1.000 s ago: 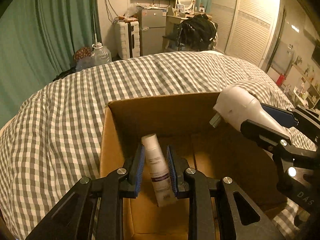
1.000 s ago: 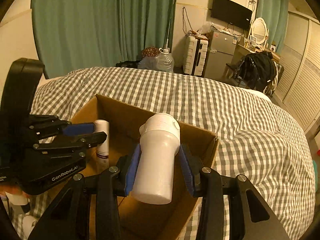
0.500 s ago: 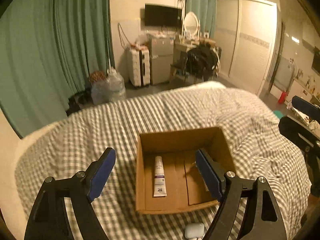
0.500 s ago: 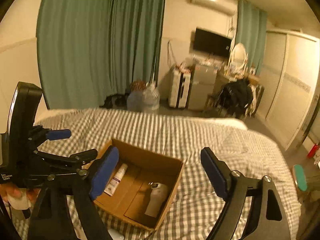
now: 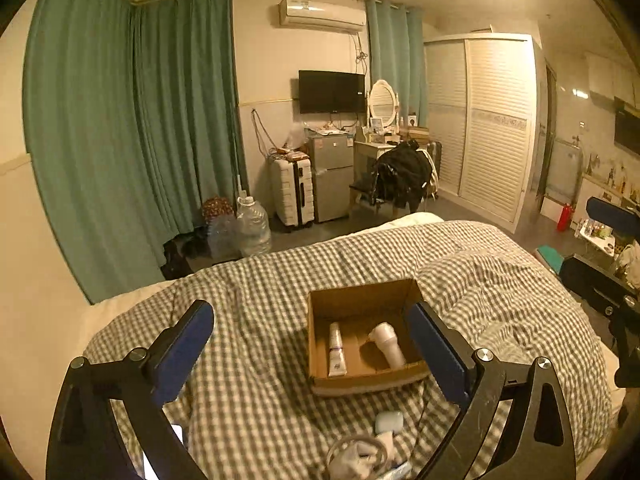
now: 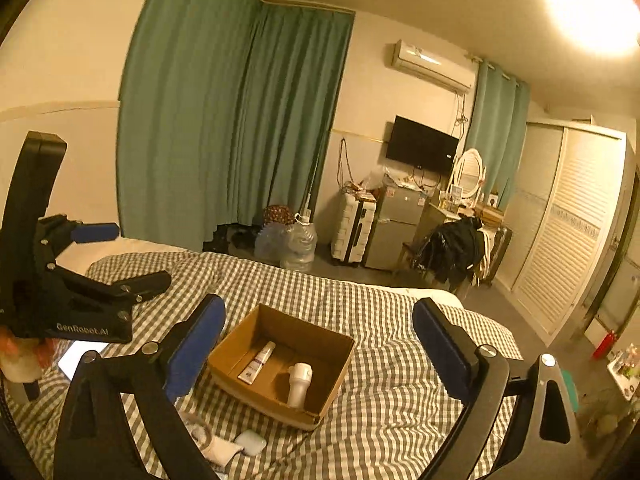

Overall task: Organize objects
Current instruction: 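Move both tools back toward the remaining items beside the box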

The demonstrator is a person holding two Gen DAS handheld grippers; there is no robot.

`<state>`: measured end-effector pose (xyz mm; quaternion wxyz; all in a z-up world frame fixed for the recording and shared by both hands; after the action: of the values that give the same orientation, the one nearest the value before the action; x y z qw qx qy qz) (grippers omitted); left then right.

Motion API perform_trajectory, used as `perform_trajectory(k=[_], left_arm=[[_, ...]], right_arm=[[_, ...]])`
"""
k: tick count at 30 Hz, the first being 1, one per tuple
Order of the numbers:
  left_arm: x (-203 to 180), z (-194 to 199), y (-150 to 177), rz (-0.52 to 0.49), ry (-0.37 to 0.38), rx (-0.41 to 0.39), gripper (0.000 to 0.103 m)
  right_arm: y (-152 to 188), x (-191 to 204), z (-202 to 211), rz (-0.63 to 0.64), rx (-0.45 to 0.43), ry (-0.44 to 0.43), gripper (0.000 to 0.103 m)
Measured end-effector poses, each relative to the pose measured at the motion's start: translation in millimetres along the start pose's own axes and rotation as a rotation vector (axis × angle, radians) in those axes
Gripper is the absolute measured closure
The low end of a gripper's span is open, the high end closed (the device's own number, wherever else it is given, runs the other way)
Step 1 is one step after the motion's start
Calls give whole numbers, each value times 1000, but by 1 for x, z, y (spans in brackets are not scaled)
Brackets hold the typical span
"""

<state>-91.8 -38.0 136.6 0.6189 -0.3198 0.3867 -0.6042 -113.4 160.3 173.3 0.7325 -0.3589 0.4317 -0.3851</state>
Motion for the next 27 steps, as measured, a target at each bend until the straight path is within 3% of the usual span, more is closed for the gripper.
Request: perform_trajectory(k=[6, 10, 16, 20, 23, 27], left_arm=[[12, 13, 46, -8, -18, 14, 1], [18, 8, 96, 3, -77, 39, 1], [27, -22, 185, 95, -165, 145, 1], [28, -47, 234, 92, -179, 272, 1], [28, -51, 255, 73, -180, 311, 1], [25, -51, 269, 56, -160, 342, 1]], right_arm=[[28, 26, 22, -1, 40, -63, 5], [64, 41, 17, -41, 111, -76, 5], [142, 79, -9, -32, 233, -156, 5], [202, 109, -35, -14, 355, -185, 5], [237, 127, -47, -50, 432, -269, 5], [257, 150, -60, -26, 492, -341, 5]])
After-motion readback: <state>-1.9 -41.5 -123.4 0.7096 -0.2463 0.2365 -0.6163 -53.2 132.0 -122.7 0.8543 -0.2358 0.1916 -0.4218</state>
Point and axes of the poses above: each gripper's, at about its wrist camera, not at the fingertips, and z roughly against the way its jaws point, x to its left, y to its underside, the point moved 2 cm from there along -z, roughly the way its jaws point, and after that the axes turned 10 degrees about z, right-handed, at the moved point
